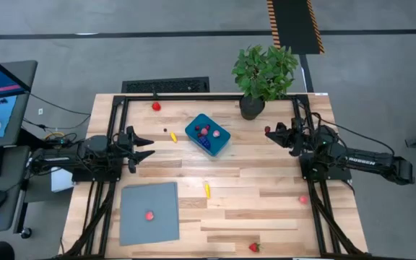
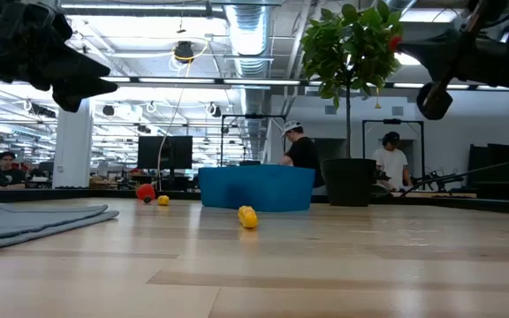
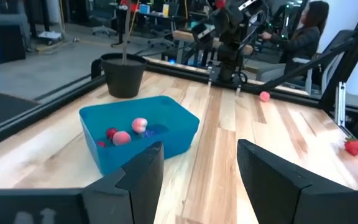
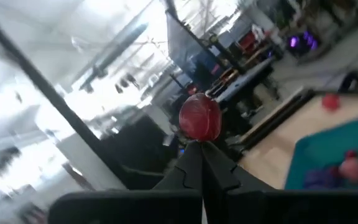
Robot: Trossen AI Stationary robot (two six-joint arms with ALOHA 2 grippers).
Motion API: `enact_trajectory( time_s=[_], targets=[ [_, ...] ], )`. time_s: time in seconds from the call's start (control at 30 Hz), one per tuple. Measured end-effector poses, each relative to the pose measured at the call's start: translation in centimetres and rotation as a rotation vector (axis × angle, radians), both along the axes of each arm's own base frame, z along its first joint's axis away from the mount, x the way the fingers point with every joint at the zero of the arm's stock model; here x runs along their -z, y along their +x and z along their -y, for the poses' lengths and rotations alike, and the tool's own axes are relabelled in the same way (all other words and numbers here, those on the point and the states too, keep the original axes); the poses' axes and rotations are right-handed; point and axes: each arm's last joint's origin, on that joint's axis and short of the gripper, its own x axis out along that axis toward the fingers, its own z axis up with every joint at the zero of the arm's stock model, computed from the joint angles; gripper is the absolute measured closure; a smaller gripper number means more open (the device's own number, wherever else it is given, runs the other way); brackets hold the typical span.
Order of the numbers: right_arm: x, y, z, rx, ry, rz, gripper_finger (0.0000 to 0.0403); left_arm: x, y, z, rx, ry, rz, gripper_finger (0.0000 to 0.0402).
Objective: Pick and placing Produce into tupperware
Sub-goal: Put the cherry into the container
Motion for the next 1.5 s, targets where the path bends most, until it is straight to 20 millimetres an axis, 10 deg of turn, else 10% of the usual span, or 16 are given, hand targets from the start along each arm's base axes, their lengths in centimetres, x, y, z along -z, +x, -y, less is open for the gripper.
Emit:
enact_trajectory(
  time_s=[0.77, 1.03, 1.5],
  targets=[
    [1.9, 0.5, -0.5, 0.503, -1.132, -0.453, 0.0388, 0.3, -0.1, 0.0, -0.003, 0.117, -0.059, 0.0208],
    [2.0, 0.6, -1.1, 0.628, -1.097, -0.566, 0.0390, 0.3, 0.0, 0.0, -0.003, 0.117, -0.058, 0.0208],
    [-0.9, 4.3, -2.1, 0.334, -0.513, -0.492, 0.0390, 0.3, 0.0, 0.0, -0.006, 0.089, -0.053, 0.0208]
  ],
)
